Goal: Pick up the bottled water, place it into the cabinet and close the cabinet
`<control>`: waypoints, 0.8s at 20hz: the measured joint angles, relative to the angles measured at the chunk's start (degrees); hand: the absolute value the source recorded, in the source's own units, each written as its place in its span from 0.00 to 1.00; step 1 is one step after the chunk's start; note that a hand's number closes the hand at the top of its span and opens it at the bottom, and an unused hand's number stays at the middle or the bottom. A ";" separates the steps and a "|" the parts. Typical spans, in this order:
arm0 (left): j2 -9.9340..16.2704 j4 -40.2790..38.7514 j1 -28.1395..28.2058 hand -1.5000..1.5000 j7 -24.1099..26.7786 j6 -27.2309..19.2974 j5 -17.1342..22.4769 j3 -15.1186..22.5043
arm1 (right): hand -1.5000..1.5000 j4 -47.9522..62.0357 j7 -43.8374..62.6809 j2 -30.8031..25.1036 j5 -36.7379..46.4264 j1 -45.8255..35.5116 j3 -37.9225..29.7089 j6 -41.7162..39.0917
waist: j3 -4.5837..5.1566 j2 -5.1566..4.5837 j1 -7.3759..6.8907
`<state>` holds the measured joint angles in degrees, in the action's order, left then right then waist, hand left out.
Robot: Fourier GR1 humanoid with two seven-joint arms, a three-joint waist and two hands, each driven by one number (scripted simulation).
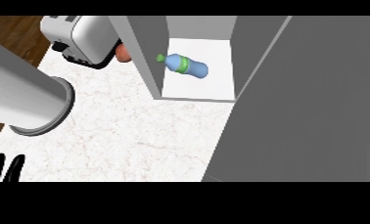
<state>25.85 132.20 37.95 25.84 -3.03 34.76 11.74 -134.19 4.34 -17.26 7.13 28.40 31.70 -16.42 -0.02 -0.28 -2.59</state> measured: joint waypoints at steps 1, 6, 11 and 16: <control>0.44 -0.22 0.63 0.00 0.38 1.00 0.56 -1.02 | 1.00 0.02 1.11 0.60 -0.47 -0.57 -0.22 0.01 | 0.02 -0.03 -0.17; 1.65 -0.75 3.05 0.00 1.85 5.26 3.96 -4.56 | 1.00 2.41 5.52 5.55 -2.97 -5.73 -1.14 0.58 | 0.09 -0.11 -1.06; 3.38 -0.93 6.86 0.00 2.69 10.31 8.27 -9.38 | 1.00 6.88 11.82 13.50 -5.61 -15.40 5.79 6.46 | 0.13 -0.01 -1.34; 3.99 -1.84 10.83 0.00 3.93 16.16 13.32 -15.30 | 1.00 11.41 18.57 16.06 -11.31 -29.30 6.96 15.31 | 0.12 0.14 -0.62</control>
<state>29.84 130.36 48.79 29.77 13.13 48.08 -3.56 -122.78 22.92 -1.20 -4.17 -0.90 38.66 -1.11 0.10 -0.14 -3.21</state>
